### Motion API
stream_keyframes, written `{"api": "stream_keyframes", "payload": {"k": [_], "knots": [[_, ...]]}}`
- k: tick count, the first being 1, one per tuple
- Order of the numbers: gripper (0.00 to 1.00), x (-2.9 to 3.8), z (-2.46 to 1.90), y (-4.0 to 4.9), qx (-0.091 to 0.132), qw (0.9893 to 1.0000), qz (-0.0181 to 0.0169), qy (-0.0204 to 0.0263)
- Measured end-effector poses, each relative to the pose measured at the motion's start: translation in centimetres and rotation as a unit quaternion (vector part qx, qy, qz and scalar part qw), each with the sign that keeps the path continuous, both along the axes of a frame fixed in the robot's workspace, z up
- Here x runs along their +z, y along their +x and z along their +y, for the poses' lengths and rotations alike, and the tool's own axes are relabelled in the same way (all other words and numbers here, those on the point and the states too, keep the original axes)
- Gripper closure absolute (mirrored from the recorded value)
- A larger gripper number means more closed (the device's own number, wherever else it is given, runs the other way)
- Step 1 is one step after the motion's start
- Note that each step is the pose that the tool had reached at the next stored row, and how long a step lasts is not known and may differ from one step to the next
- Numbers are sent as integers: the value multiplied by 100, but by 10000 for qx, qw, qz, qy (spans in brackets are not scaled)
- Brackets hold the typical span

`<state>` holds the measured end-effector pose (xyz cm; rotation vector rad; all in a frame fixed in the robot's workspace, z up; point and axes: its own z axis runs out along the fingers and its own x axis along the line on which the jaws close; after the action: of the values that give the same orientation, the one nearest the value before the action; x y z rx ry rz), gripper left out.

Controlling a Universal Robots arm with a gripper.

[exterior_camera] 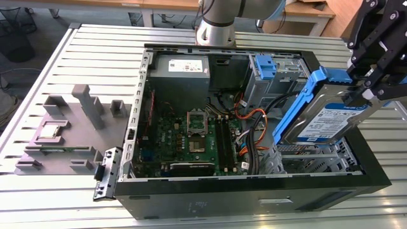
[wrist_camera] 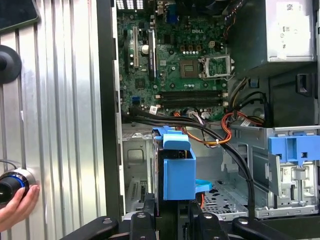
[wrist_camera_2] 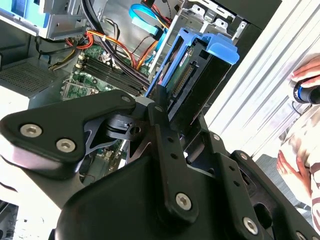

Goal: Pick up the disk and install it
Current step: 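Insert the disk into the insertion slot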

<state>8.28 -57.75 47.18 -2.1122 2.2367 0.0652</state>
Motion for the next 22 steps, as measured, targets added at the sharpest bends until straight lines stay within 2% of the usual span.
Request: {"api": "stream_keyframes", "payload": {"k": [5, 6, 7, 8, 9, 12, 16, 22], "knots": [[65, 0, 0, 2, 0, 10000, 0, 1], [65, 0, -2, 1, 0, 10000, 1, 21], [65, -1, -4, 2, 0, 10000, 0, 85], [65, -1, -5, 2, 0, 9999, 0, 120], [65, 0, -6, 2, 0, 9999, 0, 128], [65, -12, -10, 2, 0, 9999, -2, 129], [65, -38, -18, 2, 0, 9999, -36, 129], [65, -51, -23, 33, 0, 9999, -38, 131]]}}
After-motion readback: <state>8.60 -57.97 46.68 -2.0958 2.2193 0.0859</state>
